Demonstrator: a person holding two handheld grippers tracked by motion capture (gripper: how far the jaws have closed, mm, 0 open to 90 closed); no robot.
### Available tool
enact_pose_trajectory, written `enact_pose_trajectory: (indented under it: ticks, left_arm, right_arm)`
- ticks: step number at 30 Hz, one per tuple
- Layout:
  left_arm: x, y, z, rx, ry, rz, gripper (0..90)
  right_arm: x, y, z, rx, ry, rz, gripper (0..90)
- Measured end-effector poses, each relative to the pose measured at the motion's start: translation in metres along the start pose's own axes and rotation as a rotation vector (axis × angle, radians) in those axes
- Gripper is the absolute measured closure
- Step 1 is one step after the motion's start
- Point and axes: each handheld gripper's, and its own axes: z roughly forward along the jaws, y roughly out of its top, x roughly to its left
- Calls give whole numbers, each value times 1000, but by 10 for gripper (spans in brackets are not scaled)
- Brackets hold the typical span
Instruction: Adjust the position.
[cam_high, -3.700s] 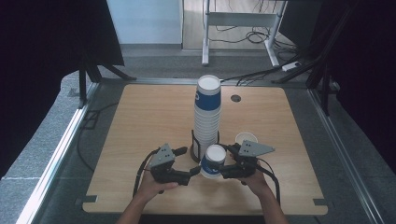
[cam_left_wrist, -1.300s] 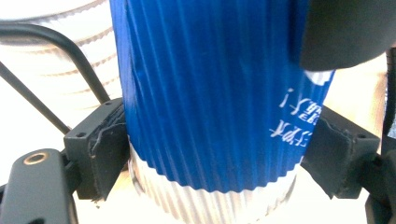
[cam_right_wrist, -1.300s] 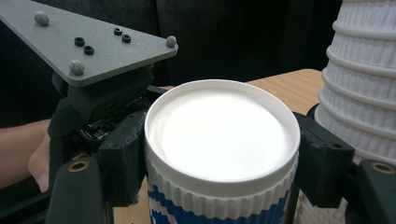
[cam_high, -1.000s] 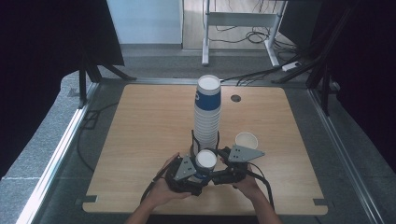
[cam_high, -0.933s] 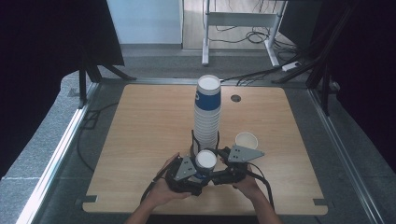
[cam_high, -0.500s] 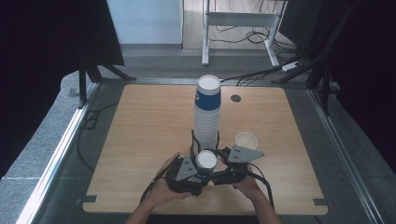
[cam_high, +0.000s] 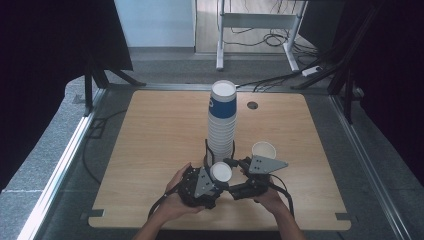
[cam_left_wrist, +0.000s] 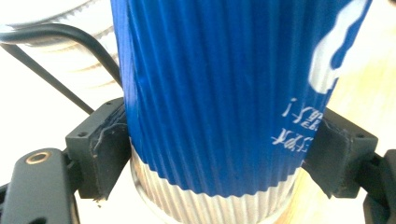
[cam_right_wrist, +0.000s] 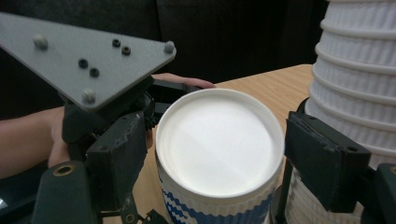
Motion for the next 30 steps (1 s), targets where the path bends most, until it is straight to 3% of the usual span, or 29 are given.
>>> enact_pose_trajectory:
  ticks: [6, 16, 21, 30]
  left_arm:
    - [-6, -1, 3, 42, 54, 68, 164]
    - [-15, -4, 11, 100, 139, 174, 164]
    - [-24, -5, 15, 130, 187, 238, 164]
    - [-39, -6, 25, 183, 263, 360, 164]
  right_arm:
    - [-2, 0, -14, 36, 10, 4, 205]
    - [-8, -15, -19, 262, 24, 33, 167]
    - [-8, -19, -15, 346, 14, 33, 170]
    - [-5, -22, -8, 397, 9, 19, 187]
